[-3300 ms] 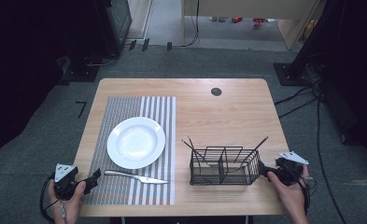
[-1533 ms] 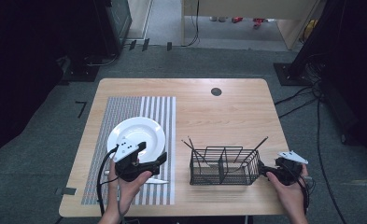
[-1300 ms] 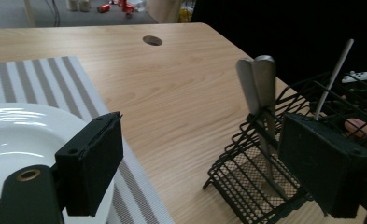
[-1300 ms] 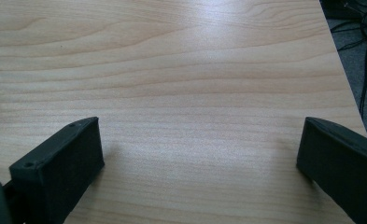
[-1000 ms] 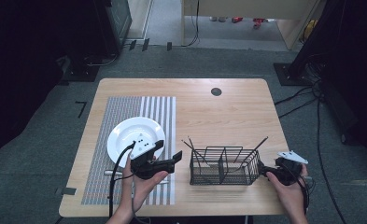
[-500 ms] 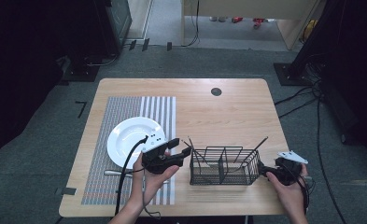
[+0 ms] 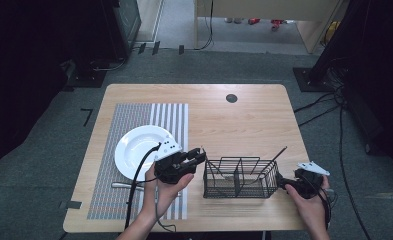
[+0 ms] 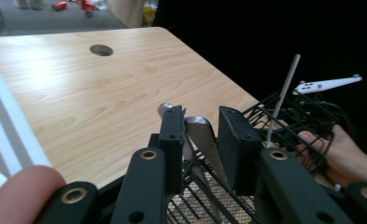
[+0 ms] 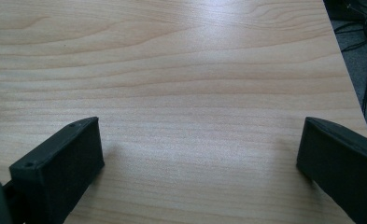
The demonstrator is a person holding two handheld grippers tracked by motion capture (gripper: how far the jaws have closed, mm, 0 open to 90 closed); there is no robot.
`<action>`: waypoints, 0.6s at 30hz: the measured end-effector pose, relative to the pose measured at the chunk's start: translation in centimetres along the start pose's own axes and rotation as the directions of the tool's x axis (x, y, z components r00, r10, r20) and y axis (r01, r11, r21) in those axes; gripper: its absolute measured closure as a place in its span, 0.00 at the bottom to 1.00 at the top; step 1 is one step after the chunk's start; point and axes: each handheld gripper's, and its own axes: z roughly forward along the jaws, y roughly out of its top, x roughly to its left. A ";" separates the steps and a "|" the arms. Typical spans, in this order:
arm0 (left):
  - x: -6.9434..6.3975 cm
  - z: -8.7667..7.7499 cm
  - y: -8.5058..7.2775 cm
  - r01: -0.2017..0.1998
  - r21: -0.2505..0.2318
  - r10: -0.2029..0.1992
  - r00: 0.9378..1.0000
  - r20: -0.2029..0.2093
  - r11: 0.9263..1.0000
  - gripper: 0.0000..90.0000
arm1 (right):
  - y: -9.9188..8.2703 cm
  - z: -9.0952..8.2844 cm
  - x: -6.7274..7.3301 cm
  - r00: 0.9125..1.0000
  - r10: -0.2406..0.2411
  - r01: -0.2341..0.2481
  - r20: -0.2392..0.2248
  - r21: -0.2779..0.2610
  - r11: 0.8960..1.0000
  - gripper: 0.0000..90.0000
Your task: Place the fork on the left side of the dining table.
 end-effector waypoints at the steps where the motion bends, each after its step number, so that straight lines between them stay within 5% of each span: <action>1: 0.1 0.0 0.1 0.007 -0.001 -0.007 1.000 0.019 1.000 0.83 | 0.0 0.0 0.0 1.000 -0.001 0.001 0.000 0.000 1.000 0.00; 9: -0.2 0.1 0.9 0.001 0.012 -0.002 0.994 0.107 1.000 0.87 | 0.0 0.0 0.0 1.000 -0.001 0.001 -0.001 0.000 1.000 0.00; 18: -1.1 0.3 1.6 -0.046 0.024 0.043 0.990 0.133 0.999 0.88 | 0.0 0.0 0.0 1.000 -0.002 0.002 -0.001 -0.001 1.000 0.00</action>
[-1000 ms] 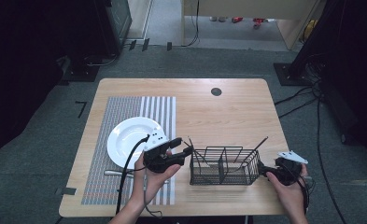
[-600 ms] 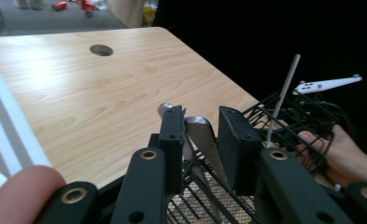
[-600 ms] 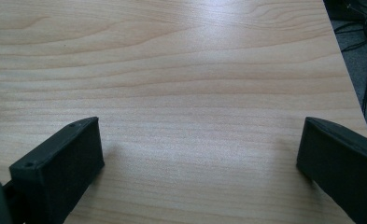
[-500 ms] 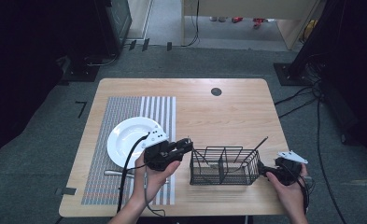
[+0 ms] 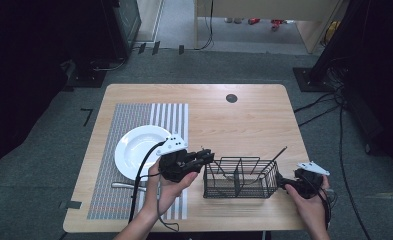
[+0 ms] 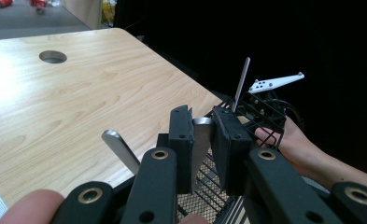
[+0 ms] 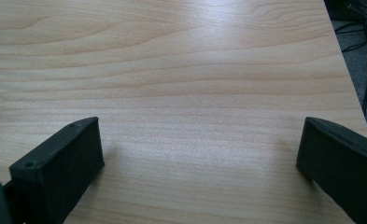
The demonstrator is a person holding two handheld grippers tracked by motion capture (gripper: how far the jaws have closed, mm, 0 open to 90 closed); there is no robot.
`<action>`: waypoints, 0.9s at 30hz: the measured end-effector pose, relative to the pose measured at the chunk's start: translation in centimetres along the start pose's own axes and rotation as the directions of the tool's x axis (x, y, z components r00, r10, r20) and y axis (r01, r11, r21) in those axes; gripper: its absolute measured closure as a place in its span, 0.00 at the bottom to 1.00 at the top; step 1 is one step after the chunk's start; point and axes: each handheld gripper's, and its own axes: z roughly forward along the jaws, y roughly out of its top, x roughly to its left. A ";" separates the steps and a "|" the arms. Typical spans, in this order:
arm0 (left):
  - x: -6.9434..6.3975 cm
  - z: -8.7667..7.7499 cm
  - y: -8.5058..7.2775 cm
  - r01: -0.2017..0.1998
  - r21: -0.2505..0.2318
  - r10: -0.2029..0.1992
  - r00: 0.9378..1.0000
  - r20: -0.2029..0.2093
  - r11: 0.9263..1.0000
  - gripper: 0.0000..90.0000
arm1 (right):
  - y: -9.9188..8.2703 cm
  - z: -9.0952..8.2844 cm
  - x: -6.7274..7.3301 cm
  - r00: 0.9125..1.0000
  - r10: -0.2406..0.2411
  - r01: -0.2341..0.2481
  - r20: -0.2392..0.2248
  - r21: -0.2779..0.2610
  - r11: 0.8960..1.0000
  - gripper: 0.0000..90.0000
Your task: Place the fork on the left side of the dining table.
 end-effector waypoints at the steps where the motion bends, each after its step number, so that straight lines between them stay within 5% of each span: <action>1: 0.0 0.0 0.0 -0.001 0.001 0.001 1.000 0.004 1.000 0.88 | 0.0 0.0 0.0 1.000 0.000 0.000 0.000 0.000 1.000 0.00; 13: 0.8 0.2 0.3 0.017 0.011 -0.018 0.999 0.029 1.000 0.88 | 0.0 0.0 0.0 1.000 -0.001 0.001 0.000 0.000 1.000 0.00; 22: -0.4 1.6 1.9 -0.066 0.036 0.065 0.997 0.033 0.997 0.88 | 0.0 0.0 0.0 1.000 0.000 0.000 -0.001 -0.001 1.000 0.00; 27: 0.4 2.1 2.1 -0.074 0.018 0.072 0.995 0.074 0.997 0.88 | 0.0 0.0 0.0 1.000 0.000 0.000 -0.001 -0.001 1.000 0.00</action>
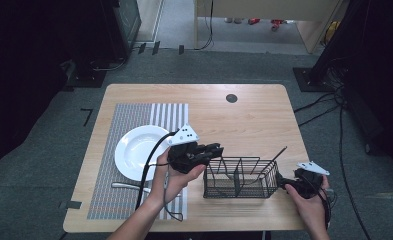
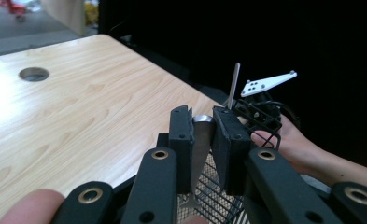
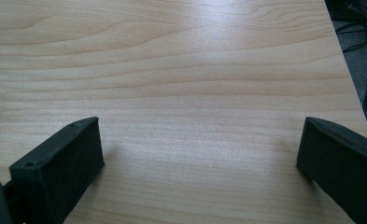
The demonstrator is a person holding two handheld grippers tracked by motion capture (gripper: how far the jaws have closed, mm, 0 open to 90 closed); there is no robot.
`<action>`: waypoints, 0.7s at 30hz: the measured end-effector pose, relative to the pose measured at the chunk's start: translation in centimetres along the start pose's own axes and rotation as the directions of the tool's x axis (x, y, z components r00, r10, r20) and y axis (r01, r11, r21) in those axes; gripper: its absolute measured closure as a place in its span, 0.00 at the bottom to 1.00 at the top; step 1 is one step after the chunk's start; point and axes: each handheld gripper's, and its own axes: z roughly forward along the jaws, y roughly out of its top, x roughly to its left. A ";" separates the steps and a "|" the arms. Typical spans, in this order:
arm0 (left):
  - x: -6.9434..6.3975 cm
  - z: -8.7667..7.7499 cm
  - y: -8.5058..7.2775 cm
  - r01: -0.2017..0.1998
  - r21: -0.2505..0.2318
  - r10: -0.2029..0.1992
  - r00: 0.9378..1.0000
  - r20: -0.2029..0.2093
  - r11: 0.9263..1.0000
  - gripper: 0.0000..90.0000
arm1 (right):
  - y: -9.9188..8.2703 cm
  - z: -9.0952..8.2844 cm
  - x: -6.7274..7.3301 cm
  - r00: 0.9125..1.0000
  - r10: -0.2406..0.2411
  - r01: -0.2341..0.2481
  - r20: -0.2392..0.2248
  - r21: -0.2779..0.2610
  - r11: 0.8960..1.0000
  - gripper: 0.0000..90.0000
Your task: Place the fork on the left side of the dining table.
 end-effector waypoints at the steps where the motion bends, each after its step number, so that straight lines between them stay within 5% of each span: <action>1: 0.3 0.1 0.0 -0.002 -0.004 0.002 1.000 0.009 1.000 0.88 | 0.0 0.0 0.0 1.000 0.000 0.000 0.000 0.000 1.000 0.00; 12: 0.6 -1.0 -1.2 -0.065 -0.026 0.066 0.996 0.057 0.998 0.88 | 0.0 0.1 0.0 1.000 0.000 0.000 0.000 -0.002 1.000 0.00; 21: 1.6 -2.0 -2.1 -0.035 -0.034 0.038 0.996 0.079 0.999 0.88 | 0.0 0.0 0.0 1.000 -0.001 0.001 0.001 0.000 1.000 0.00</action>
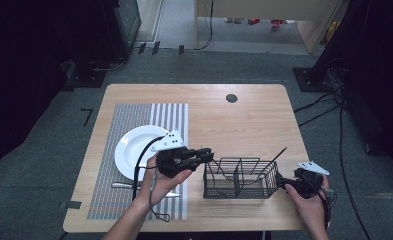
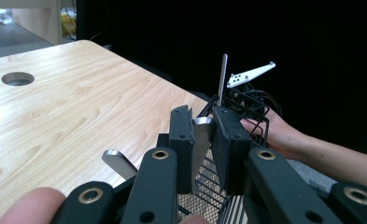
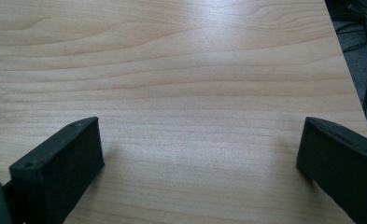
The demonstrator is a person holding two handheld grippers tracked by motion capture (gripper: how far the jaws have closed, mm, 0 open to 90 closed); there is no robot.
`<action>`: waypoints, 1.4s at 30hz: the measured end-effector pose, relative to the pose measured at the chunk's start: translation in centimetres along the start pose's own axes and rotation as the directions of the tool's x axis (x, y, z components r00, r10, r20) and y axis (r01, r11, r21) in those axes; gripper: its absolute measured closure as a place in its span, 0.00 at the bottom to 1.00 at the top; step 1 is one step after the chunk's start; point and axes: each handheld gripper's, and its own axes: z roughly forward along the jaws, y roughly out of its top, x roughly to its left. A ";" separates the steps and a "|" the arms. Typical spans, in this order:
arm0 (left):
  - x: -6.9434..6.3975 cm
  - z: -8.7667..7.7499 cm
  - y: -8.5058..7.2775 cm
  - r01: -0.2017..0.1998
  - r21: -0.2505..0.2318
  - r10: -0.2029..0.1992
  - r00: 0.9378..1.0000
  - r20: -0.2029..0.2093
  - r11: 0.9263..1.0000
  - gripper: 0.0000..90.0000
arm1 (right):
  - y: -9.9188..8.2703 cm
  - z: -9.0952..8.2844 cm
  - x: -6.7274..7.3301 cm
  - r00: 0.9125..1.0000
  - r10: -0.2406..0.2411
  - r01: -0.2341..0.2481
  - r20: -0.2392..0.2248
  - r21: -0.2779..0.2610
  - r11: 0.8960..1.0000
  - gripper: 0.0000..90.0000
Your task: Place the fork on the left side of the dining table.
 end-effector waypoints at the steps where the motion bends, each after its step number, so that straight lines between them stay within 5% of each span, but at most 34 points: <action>1: 0.0 0.0 0.1 0.003 -0.001 -0.003 1.000 0.000 1.000 0.88 | 0.0 0.0 0.0 1.000 0.000 0.000 0.000 0.000 1.000 0.00; 7: 0.4 0.4 0.5 0.040 -0.003 -0.040 0.999 0.001 0.999 0.88 | 0.0 0.0 0.0 1.000 0.000 0.000 0.000 0.000 1.000 0.00; 12: -0.5 0.5 1.0 0.010 0.023 -0.010 1.000 0.007 1.000 0.87 | 0.0 0.0 0.0 1.000 0.001 -0.001 -0.001 -0.001 1.000 0.00; 16: 0.0 -0.7 1.0 0.053 -0.030 -0.052 0.998 0.021 0.998 0.81 | 0.0 0.0 0.0 1.000 0.001 -0.001 0.000 -0.001 1.000 0.00; 21: 1.1 -2.1 1.2 0.078 -0.063 -0.080 0.997 -0.019 0.995 0.78 | 0.0 0.0 0.0 1.000 0.000 0.000 -0.001 0.000 1.000 0.00; 24: 1.8 -2.5 1.0 0.100 -0.074 -0.106 0.990 -0.088 0.992 0.75 | 0.0 0.0 0.0 1.000 0.001 -0.001 -0.001 0.000 1.000 0.00; 26: 2.3 -2.4 0.6 0.142 -0.078 -0.149 0.985 -0.088 0.987 0.74 | 0.0 0.0 0.0 1.000 -0.001 0.001 -0.001 0.000 1.000 0.00; 37: 3.2 0.6 -1.7 0.223 0.066 -0.211 0.965 -0.155 0.973 0.55 | 0.0 0.0 0.0 1.000 0.000 0.000 -0.001 0.000 1.000 0.00; 42: 3.2 1.5 -2.1 0.234 0.076 -0.221 0.963 -0.152 0.969 0.68 | 0.0 0.0 0.0 1.000 0.000 0.000 -0.001 0.000 1.000 0.00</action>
